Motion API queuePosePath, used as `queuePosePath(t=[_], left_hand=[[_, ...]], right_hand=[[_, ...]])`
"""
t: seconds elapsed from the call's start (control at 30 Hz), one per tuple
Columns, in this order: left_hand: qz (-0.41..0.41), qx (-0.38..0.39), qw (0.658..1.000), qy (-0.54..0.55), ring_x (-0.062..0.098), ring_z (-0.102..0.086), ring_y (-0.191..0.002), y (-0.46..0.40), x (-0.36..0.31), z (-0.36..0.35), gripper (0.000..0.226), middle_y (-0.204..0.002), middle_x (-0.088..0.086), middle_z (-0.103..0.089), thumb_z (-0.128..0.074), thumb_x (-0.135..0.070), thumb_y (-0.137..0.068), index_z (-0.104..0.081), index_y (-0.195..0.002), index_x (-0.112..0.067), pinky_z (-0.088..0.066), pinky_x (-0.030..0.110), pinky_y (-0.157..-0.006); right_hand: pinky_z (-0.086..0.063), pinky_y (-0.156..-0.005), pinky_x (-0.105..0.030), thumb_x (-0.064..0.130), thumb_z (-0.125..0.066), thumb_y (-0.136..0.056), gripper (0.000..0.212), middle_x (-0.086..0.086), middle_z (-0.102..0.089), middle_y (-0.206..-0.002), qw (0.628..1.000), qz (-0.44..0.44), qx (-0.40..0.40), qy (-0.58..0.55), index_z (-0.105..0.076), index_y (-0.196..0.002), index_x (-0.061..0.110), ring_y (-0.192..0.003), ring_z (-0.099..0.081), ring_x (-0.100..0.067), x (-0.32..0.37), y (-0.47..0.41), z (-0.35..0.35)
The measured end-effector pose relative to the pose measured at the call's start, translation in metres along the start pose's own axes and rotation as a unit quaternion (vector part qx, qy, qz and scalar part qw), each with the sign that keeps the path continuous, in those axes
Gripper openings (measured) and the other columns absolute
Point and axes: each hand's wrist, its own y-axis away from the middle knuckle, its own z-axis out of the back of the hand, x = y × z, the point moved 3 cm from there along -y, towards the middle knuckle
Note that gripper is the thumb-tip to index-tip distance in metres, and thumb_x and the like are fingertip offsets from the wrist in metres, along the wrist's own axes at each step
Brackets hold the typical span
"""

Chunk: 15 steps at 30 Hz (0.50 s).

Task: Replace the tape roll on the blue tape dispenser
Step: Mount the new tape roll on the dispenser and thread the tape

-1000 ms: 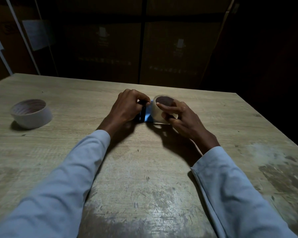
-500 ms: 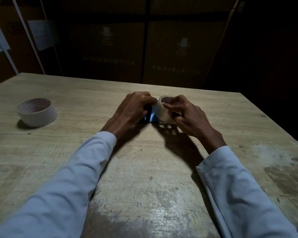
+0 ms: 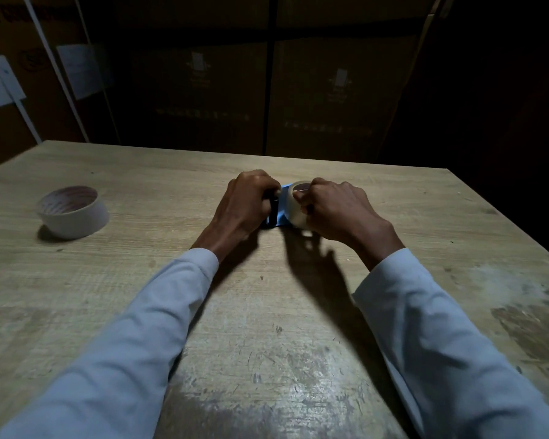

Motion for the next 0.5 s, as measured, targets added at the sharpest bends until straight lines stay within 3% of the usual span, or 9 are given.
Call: queuePosePath(t=[0.2,0.3,0.4,0.5], left_hand=[[0.096,0.004,0.992,0.083,0.023,-0.069,-0.086,0.0,0.004,0.004,0.014,-0.096,0.01,-0.074,-0.067,-0.001,-0.086,-0.077,-0.093,-0.006,-0.061,0.038,-0.07],[0.104,0.011,0.991,0.078,0.021,-0.068,-0.089,-0.001,0.002,0.006,0.012,-0.098,0.009,-0.074,-0.068,-0.003,-0.086,-0.077,-0.092,-0.007,-0.059,0.033,-0.074],[0.075,0.024,0.997,0.026,0.023,-0.065,-0.09,0.001,-0.004,0.008,0.009,-0.102,0.007,-0.07,-0.068,-0.003,-0.085,-0.075,-0.09,-0.006,-0.055,0.033,-0.075],[0.046,0.035,0.995,-0.087,0.029,-0.064,-0.087,0.005,-0.013,0.01,0.01,-0.11,0.004,-0.061,-0.066,-0.015,-0.086,-0.071,-0.092,-0.009,-0.048,0.037,-0.068]], right_hand=[[-0.037,-0.067,-0.033,0.029,-0.055,-0.093,0.039,-0.006,-0.063,-0.119,0.999,-0.013,0.015,-0.035,-0.058,-0.132,0.033,-0.088,-0.056,-0.026,-0.004,0.006,-0.001],[-0.037,-0.069,-0.032,0.028,-0.055,-0.093,0.038,-0.007,-0.065,-0.118,0.998,-0.031,0.019,-0.052,-0.059,-0.131,0.033,-0.09,-0.056,-0.027,-0.004,0.007,0.0],[-0.034,-0.07,-0.032,0.029,-0.053,-0.094,0.035,-0.008,-0.065,-0.112,0.998,-0.046,0.016,-0.042,-0.06,-0.128,0.031,-0.097,-0.06,-0.032,0.0,0.007,0.001],[-0.033,-0.067,-0.033,0.034,-0.051,-0.094,0.024,-0.009,-0.064,-0.099,0.999,-0.049,0.001,-0.025,-0.063,-0.112,0.023,-0.084,-0.054,-0.031,0.006,0.004,0.003]])
